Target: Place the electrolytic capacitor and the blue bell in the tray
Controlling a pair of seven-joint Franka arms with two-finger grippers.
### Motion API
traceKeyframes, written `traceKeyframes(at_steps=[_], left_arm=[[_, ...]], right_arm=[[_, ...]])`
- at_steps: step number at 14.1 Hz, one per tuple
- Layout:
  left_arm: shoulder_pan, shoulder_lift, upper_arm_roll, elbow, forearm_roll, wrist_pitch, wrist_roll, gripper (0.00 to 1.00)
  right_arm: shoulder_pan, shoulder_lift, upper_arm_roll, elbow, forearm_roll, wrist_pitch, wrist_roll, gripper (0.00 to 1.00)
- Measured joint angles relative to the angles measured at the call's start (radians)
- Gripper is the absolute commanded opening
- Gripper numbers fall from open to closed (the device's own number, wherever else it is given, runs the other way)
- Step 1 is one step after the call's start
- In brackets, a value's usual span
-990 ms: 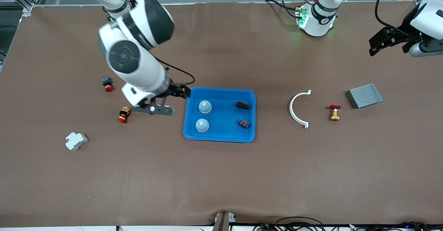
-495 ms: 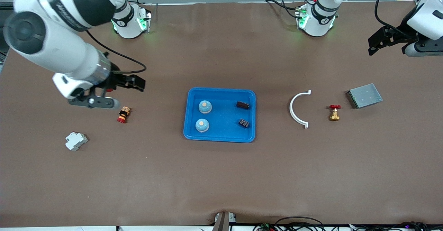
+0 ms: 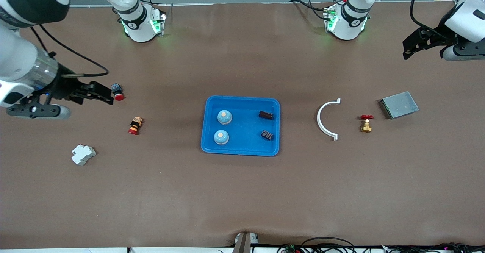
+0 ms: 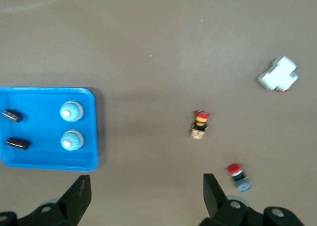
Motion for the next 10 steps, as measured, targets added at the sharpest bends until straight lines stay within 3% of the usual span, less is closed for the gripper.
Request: traceKeyframes(at_steps=[2,6,10], left_arm=[[0.0,0.0,-0.008,0.0,0.0,0.004,0.0,1.0],[0.0,0.0,-0.008,-0.006,0.0,0.009,0.0,1.0],[0.0,0.0,-0.009,-0.013,0.0,0.011,0.0,1.0]], right_arm=[[-0.033,-0.031,-0.028,-0.02,-0.003,0.004,-0.04,1.0],[-0.037,-0.075,-0.158,-0.029,-0.003,0.006,-0.072,1.0],[-0.035,-0.076,-0.161,-0.031,-0.012,0.0,-0.072,1.0]])
